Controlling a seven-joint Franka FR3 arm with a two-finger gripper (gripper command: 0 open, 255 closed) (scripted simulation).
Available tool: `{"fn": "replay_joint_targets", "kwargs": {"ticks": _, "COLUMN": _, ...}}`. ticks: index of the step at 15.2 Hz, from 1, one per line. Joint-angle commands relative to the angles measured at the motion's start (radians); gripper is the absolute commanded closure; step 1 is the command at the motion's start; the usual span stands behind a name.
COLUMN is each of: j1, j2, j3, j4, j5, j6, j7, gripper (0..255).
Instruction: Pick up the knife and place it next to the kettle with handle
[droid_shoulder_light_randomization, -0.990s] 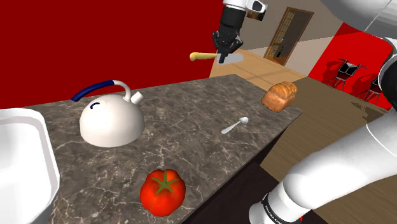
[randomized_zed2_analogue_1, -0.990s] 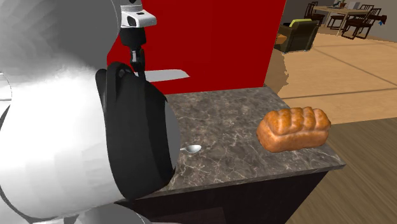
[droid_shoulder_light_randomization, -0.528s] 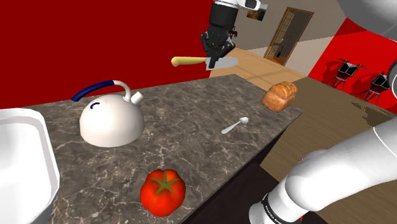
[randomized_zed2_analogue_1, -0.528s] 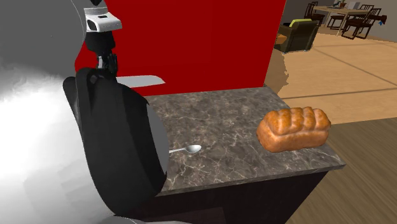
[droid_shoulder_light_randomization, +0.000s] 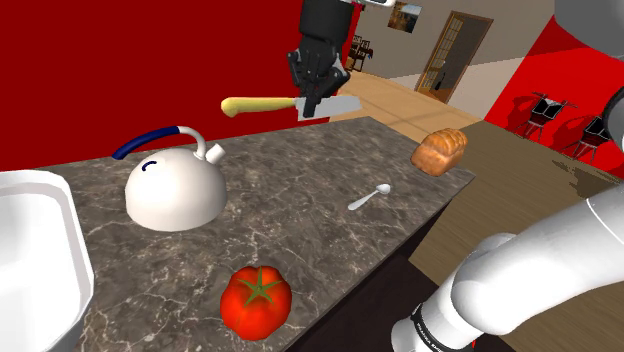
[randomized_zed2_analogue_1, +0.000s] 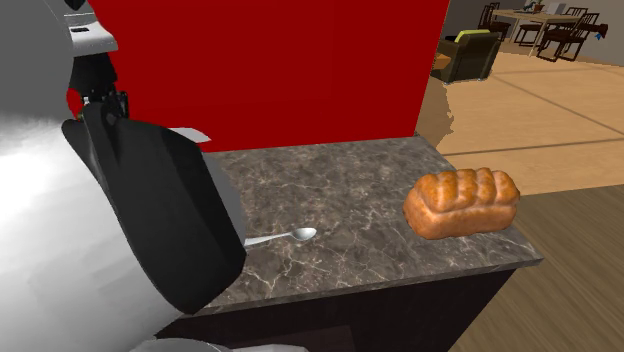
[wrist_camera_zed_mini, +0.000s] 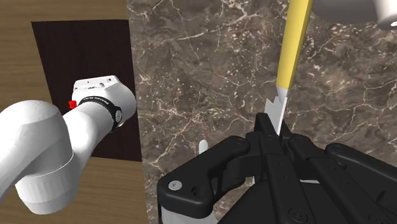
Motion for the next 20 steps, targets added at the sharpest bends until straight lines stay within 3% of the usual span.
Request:
{"fn": "replay_joint_targets", "kwargs": {"ticks": 1, "j1": 0.016, "j2": 0.013, "j3": 0.036, "j4": 0.017, "j5": 0.007, "j6": -0.001, "j7": 0.055, "gripper": 255}}
{"fn": "replay_joint_targets", "kwargs": {"ticks": 3, "j1": 0.033, "j2": 0.031, "j3": 0.078, "j4": 0.039, "j5": 0.011, "j6": -0.001, "j7": 0.116, "gripper": 255}}
{"fn": "replay_joint_targets", "kwargs": {"ticks": 20, "j1": 0.046, "j2": -0.039, "j3": 0.079, "j4": -0.257, "j5": 0.041, "j6": 0.229, "j7": 0.087, "gripper": 255}}
